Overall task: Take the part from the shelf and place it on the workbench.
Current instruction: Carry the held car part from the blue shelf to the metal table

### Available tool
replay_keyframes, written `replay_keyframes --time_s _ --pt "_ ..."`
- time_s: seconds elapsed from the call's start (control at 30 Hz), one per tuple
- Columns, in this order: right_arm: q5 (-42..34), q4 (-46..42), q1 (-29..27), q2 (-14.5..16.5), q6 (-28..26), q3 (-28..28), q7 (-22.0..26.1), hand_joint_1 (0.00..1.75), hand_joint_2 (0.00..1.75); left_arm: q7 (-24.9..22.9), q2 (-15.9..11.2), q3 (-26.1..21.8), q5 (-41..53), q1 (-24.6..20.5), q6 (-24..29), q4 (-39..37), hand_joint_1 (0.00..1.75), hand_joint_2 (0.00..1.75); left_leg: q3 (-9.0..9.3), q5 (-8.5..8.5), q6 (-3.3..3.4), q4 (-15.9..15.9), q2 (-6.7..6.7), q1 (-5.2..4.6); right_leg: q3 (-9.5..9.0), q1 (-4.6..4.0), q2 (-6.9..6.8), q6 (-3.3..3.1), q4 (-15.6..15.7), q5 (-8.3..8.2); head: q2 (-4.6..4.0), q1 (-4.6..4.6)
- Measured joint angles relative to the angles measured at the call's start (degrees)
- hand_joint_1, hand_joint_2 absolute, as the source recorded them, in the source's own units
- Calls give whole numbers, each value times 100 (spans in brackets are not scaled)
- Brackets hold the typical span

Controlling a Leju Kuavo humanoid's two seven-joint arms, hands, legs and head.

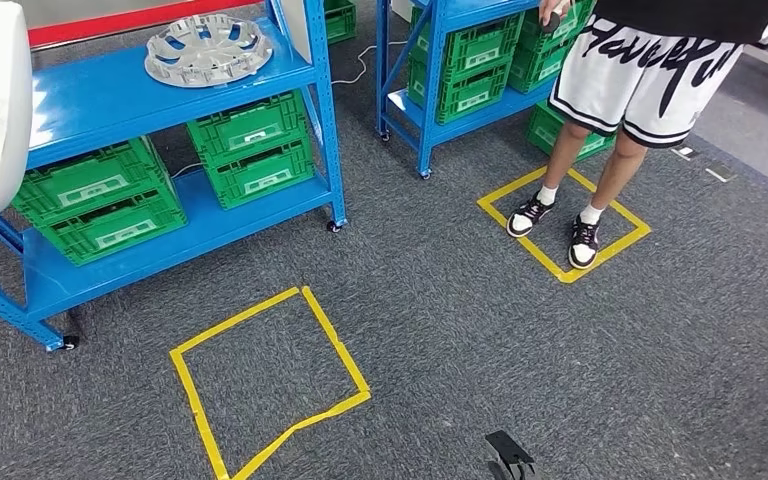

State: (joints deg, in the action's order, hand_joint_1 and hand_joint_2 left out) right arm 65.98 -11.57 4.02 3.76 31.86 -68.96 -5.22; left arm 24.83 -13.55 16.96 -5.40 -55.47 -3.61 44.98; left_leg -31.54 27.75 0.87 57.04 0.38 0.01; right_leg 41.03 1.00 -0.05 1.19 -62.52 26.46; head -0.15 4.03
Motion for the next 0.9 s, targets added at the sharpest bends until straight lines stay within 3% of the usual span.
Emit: replay_keyframes --time_s 0.07,0.1,0.13,0.17,0.2,0.23,0.3,0.33,0.4,0.43,0.53,0.57,0.73,0.83,0.9 --pt "-7 1 1 1 1 0 9 0 0 21 -4 2 -16 6 -1 -1 175 175 -143 -91 50 14 4 -10 207 -4 2 14 -749 492 0 16" --pt "-13 1 2 0 1 -1 14 0 0 39 -7 2 -26 15 -1 -2 175 175 -215 -136 55 23 5 -15 265 -4 2 18 -1073 564 0 18" --pt "-18 1 2 0 1 -1 20 0 0 61 -10 2 -34 28 -2 -2 175 175 -285 -183 55 36 3 -19 262 -4 2 19 -1265 513 0 20" --pt "-23 1 2 0 1 -2 31 0 0 84 -15 3 -41 41 -2 -2 175 175 -353 -227 45 52 0 -20 167 -4 2 14 -1263 369 0 22" --pt "-28 1 4 -1 1 -2 43 0 0 102 -21 4 -44 52 -1 0 175 175 -417 -266 30 74 -4 -20 -31 -4 2 3 -1057 206 0 25" --pt "-33 1 8 -3 1 -2 58 0 0 115 -27 7 -45 58 0 5 175 175 -473 -297 10 103 -8 -20 -301 -5 2 -14 -696 142 0 31" --pt "-42 1 19 -10 1 -2 86 0 0 136 -51 11 -48 58 6 25 175 175 -563 -344 -45 165 -9 -34 -793 -27 7 -60 46 238 0 46" --pt "-45 1 25 -13 1 -2 95 0 0 146 -62 13 -50 56 10 34 175 175 -592 -368 -77 183 -8 -41 -912 -35 10 -87 256 331 0 51" --pt "-51 2 23 -12 1 -2 111 0 0 159 -75 21 -51 58 26 47 175 175 -604 -418 -137 164 -5 -46 -943 -46 12 -142 378 366 0 56" --pt "-55 2 21 -12 1 -2 126 0 0 162 -78 28 -52 55 39 49 175 175 -601 -431 -99 136 -6 -47 -936 -44 12 -154 395 342 0 51" --pt "-78 3 14 -11 1 -2 209 0 0 173 -82 52 -54 35 73 48 175 175 -594 -479 112 75 -7 -65 -920 -42 16 -179 427 279 0 35" --pt "-85 3 10 -11 1 -2 230 0 0 176 -82 58 -54 32 78 47 175 175 -593 -507 120 63 -6 -65 -912 -47 17 -196 425 268 0 34" --pt "-100 3 5 -11 1 -2 272 0 0 195 -80 87 -56 31 79 34 175 175 -598 -637 -84 -8 -8 -49 -861 -61 17 -239 414 219 0 34" --pt "-100 4 4 -10 1 -2 292 0 0 202 -79 106 -58 29 79 12 175 175 -609 -646 -127 -13 -9 -49 -850 -52 17 -233 420 204 0 34" --pt "-100 8 7 -6 1 -2 296 0 0 212 -88 123 -59 24 79 9 175 175 -580 -662 -89 -72 -21 -57 -872 -42 8 -189 472 176 0 32"
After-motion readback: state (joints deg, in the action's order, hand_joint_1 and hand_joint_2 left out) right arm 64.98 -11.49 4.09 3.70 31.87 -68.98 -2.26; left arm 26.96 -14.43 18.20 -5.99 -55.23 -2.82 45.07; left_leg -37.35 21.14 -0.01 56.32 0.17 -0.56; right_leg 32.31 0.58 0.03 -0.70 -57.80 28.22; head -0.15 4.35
